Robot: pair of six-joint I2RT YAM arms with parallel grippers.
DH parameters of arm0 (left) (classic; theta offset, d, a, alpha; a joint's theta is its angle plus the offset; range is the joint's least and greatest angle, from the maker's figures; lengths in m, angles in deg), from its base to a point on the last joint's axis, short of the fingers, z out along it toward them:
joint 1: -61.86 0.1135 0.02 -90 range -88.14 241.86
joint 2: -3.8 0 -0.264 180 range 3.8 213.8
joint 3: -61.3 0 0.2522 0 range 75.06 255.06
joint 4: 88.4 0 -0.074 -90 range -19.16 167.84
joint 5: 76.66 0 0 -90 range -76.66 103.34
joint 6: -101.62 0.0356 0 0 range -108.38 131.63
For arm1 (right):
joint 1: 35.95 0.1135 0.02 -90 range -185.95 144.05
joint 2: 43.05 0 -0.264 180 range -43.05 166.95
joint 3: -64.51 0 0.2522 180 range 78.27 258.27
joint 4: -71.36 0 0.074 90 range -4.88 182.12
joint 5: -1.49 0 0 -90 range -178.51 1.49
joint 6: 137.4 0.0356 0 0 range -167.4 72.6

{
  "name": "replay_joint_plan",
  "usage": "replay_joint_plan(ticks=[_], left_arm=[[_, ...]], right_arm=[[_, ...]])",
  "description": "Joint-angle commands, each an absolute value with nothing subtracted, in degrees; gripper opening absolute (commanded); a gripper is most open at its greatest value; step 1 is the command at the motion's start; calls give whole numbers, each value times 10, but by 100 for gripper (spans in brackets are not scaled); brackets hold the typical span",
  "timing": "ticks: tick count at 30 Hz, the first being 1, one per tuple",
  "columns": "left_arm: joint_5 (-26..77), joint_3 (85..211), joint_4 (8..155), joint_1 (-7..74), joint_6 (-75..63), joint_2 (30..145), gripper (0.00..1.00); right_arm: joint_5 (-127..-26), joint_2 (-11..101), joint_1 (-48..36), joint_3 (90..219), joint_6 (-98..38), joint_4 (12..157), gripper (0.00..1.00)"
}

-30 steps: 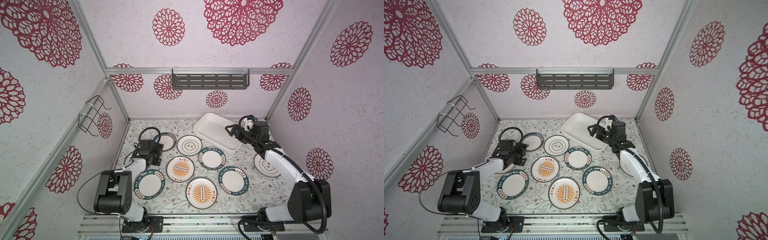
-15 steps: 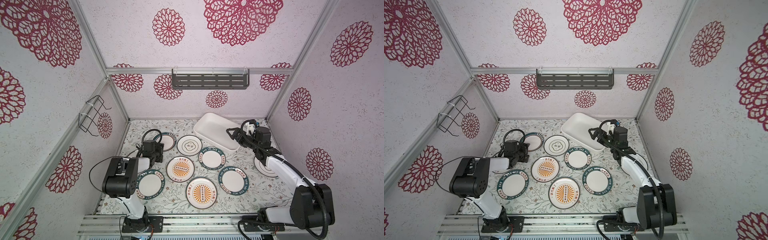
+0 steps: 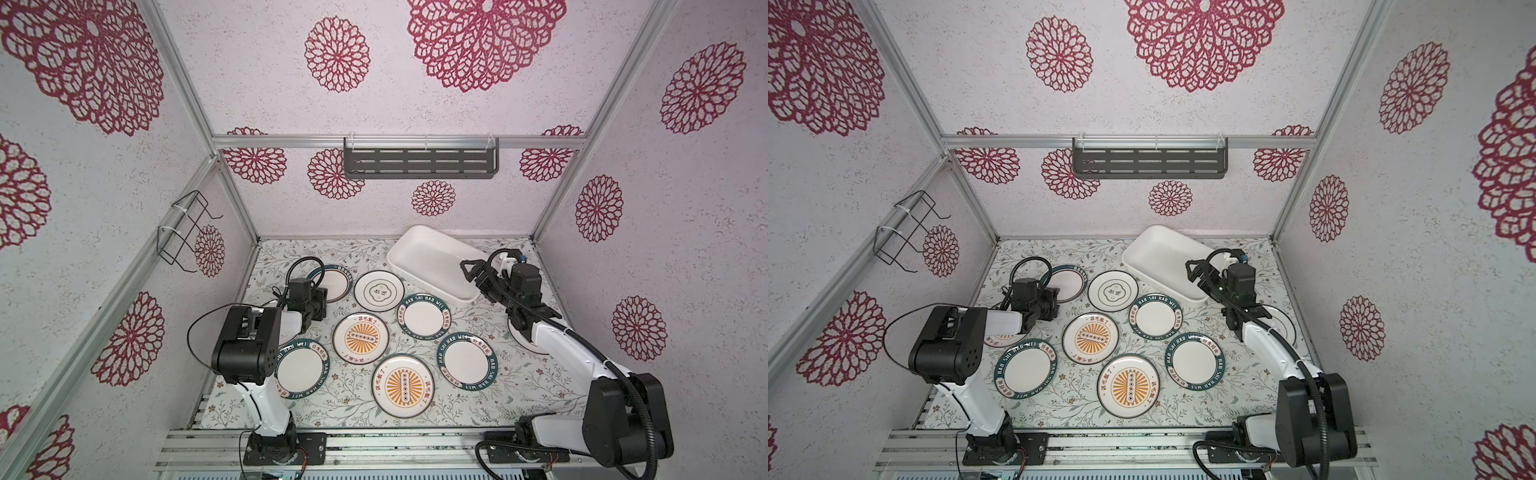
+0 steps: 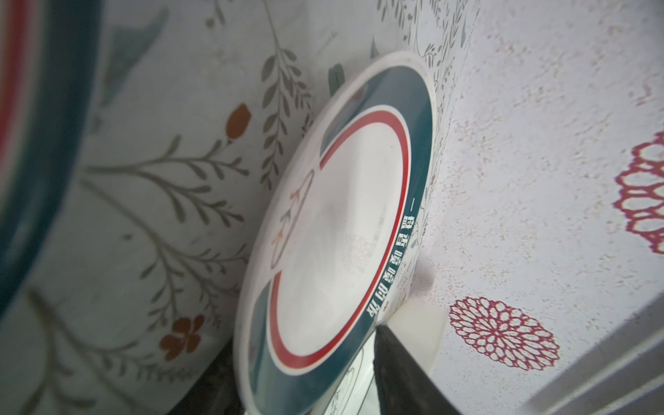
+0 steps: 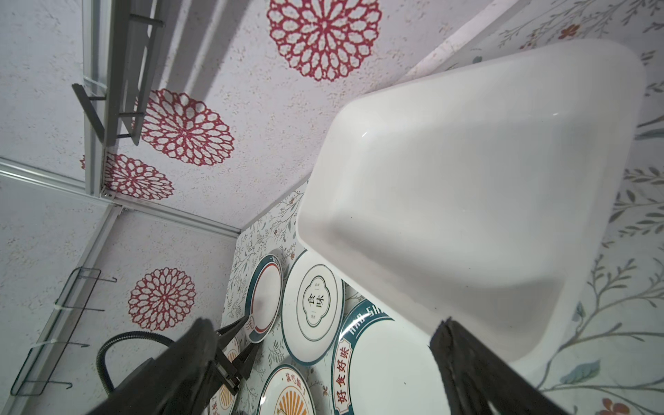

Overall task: Place the plates into the plastic bin on the countertop
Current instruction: Pick up the plate from the top-left of the table, then place the plate in the plastic bin.

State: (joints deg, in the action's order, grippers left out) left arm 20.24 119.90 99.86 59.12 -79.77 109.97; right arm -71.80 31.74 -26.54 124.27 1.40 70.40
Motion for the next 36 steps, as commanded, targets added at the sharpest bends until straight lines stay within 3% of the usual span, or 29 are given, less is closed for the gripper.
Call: replay_joint_plan(ticks=[1, 10, 19, 26, 36], left_arm=[[185, 1182, 972, 592, -813, 1122, 42], [154, 1174, 988, 591, -810, 1112, 10], [153, 1244, 909, 593, -743, 1073, 0], [167, 1362, 780, 592, -651, 1024, 0], [243, 1425, 768, 568, -659, 982, 0]], right_arm=[[-732, 298, -265, 1245, 34, 692, 99], [-745, 292, -266, 1275, 17, 724, 99], [-699, 290, -267, 1305, -3, 771, 99], [-632, 331, -280, 1355, 10, 789, 99], [-544, 423, -284, 1371, 117, 620, 99]])
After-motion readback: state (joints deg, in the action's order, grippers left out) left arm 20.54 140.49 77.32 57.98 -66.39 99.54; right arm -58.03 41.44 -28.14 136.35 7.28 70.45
